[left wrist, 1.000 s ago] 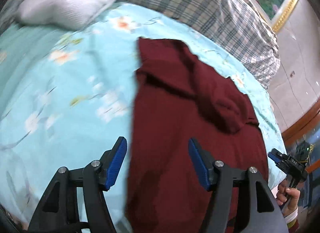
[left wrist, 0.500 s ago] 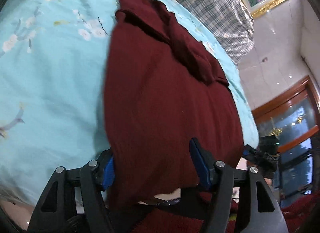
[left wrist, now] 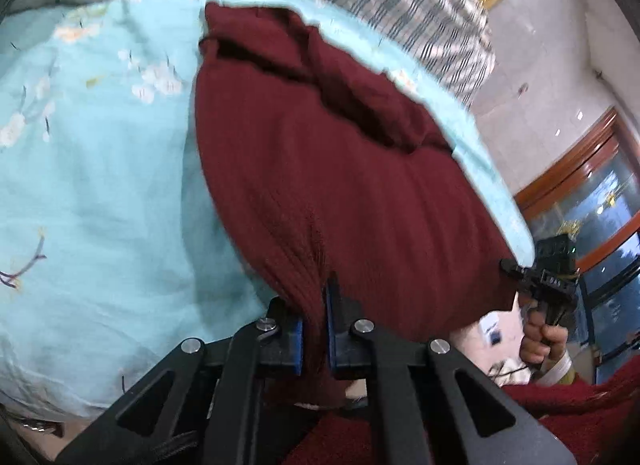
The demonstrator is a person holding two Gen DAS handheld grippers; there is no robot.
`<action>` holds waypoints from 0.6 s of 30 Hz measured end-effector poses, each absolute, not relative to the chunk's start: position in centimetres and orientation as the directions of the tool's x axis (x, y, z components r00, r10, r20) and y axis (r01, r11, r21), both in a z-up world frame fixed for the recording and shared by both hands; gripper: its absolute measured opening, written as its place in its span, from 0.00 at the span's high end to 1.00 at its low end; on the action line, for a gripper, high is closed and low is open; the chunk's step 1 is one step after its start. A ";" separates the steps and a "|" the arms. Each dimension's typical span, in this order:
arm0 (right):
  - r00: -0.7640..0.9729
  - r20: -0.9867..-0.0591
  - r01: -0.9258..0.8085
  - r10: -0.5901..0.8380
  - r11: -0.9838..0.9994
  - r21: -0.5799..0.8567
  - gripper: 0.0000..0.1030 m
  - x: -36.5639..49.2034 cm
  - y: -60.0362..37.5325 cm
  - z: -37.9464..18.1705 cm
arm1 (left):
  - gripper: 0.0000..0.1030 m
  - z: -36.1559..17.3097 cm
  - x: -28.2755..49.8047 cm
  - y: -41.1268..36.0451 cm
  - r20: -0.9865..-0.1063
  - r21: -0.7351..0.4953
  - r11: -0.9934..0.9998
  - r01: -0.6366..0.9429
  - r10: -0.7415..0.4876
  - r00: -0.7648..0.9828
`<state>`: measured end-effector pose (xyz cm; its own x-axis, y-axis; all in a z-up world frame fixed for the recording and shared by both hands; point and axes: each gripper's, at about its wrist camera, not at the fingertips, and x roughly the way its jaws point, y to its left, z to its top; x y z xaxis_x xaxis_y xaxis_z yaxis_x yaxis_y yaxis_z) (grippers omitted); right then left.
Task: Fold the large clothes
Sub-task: 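Grasp the sweater side edge with both grippers and fold it inward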
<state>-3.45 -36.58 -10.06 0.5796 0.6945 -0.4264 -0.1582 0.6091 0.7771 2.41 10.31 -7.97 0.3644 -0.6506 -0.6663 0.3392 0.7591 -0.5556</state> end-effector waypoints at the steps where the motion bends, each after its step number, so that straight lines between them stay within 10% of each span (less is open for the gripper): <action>1: 0.591 -0.402 -0.173 0.699 0.597 0.783 0.95 -3.4 -36.9 -9.4 | 0.94 -7.1 2.3 10.5 -0.639 -0.567 0.749 0.342 -0.662 0.391; 18: 0.749 -0.267 -0.259 0.606 0.639 0.724 0.95 8.2 -40.7 0.6 | 0.94 4.2 14.1 9.8 -0.470 -0.529 0.771 0.355 -0.614 0.634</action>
<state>8.16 -40.71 0.58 0.7493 0.6060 -0.2671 -0.2590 0.6393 0.7240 14.08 9.80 4.15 0.6342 -0.6138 -0.4701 0.3546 0.7713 -0.5286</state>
